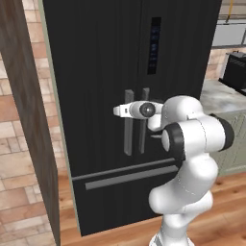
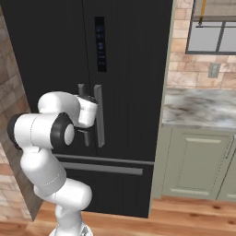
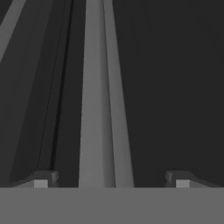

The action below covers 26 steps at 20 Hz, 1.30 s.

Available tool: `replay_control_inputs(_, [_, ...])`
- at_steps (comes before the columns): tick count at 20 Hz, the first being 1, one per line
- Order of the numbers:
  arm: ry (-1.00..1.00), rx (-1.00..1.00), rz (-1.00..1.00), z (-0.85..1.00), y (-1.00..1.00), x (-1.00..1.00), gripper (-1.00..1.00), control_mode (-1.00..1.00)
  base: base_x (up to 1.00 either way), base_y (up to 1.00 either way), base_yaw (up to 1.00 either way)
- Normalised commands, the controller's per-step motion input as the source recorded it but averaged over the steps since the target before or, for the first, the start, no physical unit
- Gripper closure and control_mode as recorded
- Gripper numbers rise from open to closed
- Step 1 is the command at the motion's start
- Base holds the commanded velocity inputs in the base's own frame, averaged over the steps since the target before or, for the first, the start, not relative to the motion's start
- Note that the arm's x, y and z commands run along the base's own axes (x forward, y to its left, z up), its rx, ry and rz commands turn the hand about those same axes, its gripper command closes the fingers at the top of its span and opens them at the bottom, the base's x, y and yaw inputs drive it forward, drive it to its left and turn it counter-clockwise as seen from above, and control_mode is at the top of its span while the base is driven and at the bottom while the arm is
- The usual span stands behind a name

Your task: Place one of the steaks on the plate and the other in the bowl. Then place the bowl in the fridge.

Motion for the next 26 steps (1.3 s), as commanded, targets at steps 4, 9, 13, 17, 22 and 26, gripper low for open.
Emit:
replay_control_inputs(4, [-0.07, 0.00, 0.05, -0.38, 0.00, 0.60, 1.00, -1.00, 0.00, 0.00, 0.00])
replay_control_inputs(9, [-0.10, 0.00, 0.02, -0.16, 0.03, 0.36, 1.00, -1.00, 0.00, 0.00, 0.00])
replay_control_inputs(13, [-0.21, 0.00, 0.07, -0.01, 0.18, 0.08, 1.00, -1.00, 0.00, 0.00, 0.00])
replay_control_inputs(17, [-0.30, 0.00, 0.11, 0.00, 0.32, 0.00, 1.00, -1.00, 0.00, 0.00, 0.00])
replay_control_inputs(22, [-0.23, 0.00, 0.10, 0.00, 0.34, -0.01, 1.00, -1.00, 0.00, 0.00, 0.00])
replay_control_inputs(26, [-0.06, 0.07, 0.13, 0.00, 0.20, 0.00, 1.00, -1.00, 0.00, 0.00, 0.00])
